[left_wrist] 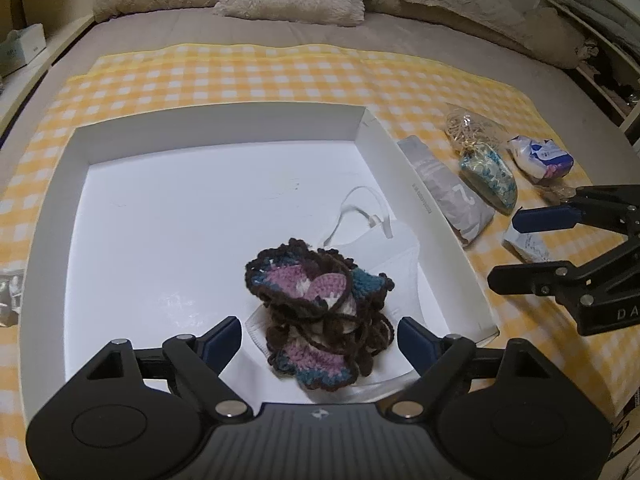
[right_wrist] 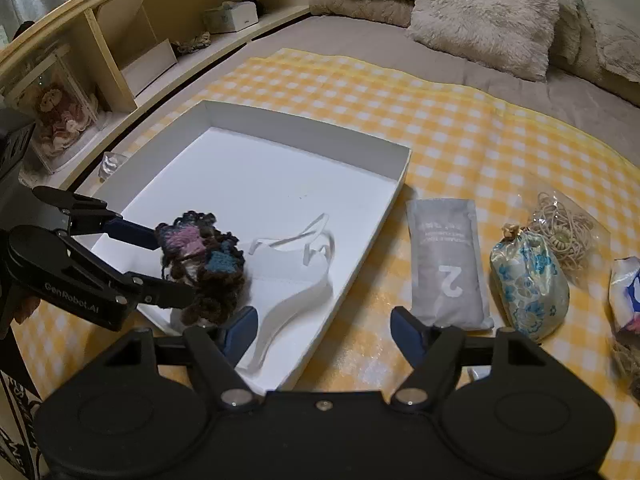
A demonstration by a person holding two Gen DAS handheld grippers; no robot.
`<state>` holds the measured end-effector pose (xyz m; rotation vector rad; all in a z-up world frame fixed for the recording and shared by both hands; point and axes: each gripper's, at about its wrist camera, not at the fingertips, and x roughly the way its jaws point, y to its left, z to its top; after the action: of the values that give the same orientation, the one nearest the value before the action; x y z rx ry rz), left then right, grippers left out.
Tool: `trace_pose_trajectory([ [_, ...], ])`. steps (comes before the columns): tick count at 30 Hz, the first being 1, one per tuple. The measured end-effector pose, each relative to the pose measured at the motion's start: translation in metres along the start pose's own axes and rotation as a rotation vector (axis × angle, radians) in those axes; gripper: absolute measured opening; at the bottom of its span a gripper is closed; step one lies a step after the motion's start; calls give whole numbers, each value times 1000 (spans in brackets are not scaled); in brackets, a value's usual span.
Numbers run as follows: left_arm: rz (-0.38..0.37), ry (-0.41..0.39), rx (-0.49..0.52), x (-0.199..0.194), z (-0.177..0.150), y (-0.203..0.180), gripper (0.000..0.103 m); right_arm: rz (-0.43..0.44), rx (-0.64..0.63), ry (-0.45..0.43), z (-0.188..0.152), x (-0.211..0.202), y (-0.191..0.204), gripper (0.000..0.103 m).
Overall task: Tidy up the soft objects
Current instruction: 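Carry flower and mask into the white box and open both tools, then lift both tools away from the box toward the remaining items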
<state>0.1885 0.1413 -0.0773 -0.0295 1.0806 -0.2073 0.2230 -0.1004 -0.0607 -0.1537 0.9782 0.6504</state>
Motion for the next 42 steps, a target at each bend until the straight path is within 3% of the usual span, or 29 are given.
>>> trace_pose_trajectory([
  [9, 72, -52, 22, -21, 1, -9, 101, 50, -43, -32, 2, -11, 16, 78],
  [18, 135, -134, 20, -55, -4, -16, 103, 71, -25, -117, 0, -37, 18, 88],
  [27, 203, -236, -32, -88, -4, -18, 103, 36, 31, -226, -3, -70, 13, 103],
  [42, 181, -400, -80, -115, 11, -52, 103, -102, 143, -423, -12, -128, -6, 103],
])
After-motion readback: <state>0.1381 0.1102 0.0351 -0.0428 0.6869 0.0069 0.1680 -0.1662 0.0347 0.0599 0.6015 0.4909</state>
